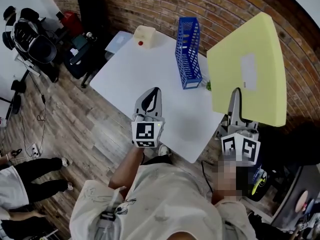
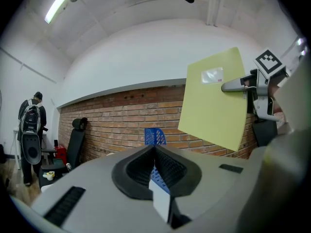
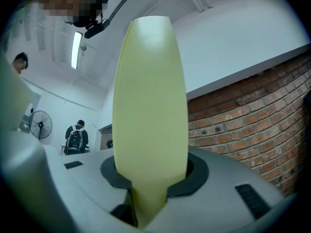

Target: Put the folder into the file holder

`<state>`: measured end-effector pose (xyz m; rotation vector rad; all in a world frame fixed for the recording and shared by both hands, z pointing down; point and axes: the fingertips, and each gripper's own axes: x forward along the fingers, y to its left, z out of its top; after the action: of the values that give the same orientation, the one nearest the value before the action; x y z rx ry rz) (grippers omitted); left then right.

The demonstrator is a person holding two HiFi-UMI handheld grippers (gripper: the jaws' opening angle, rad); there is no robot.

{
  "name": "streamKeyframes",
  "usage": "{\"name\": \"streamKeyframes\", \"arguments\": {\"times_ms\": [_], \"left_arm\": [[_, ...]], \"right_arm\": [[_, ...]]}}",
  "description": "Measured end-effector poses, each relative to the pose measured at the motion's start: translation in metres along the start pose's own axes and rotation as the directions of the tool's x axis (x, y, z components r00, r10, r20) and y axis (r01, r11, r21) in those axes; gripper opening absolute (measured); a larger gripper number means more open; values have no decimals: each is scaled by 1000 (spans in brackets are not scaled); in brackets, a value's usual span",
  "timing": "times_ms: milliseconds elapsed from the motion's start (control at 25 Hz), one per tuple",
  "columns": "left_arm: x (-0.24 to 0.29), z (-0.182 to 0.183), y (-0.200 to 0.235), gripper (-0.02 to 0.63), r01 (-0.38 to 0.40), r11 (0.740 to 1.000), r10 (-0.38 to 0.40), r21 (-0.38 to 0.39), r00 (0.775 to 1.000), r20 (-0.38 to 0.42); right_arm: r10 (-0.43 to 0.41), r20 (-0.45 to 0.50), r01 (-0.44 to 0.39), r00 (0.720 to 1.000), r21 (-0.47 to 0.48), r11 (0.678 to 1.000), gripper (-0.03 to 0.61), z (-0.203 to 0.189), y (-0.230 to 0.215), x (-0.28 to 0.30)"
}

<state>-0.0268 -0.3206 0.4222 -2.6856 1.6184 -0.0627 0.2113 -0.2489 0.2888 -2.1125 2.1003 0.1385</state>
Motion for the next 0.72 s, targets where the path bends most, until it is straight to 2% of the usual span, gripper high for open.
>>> {"name": "streamKeyframes", "arguments": {"times_ms": [360, 720], "left_arm": [[26, -3, 19, 15, -9, 1000, 9, -1, 1000, 18], [43, -11, 41, 15, -44, 999, 44, -13, 999, 9]], "right_arm": [[44, 65, -43, 997, -8, 999, 150, 9, 20, 45], [67, 54, -68, 996, 11, 998, 150, -12, 33, 86]]}}
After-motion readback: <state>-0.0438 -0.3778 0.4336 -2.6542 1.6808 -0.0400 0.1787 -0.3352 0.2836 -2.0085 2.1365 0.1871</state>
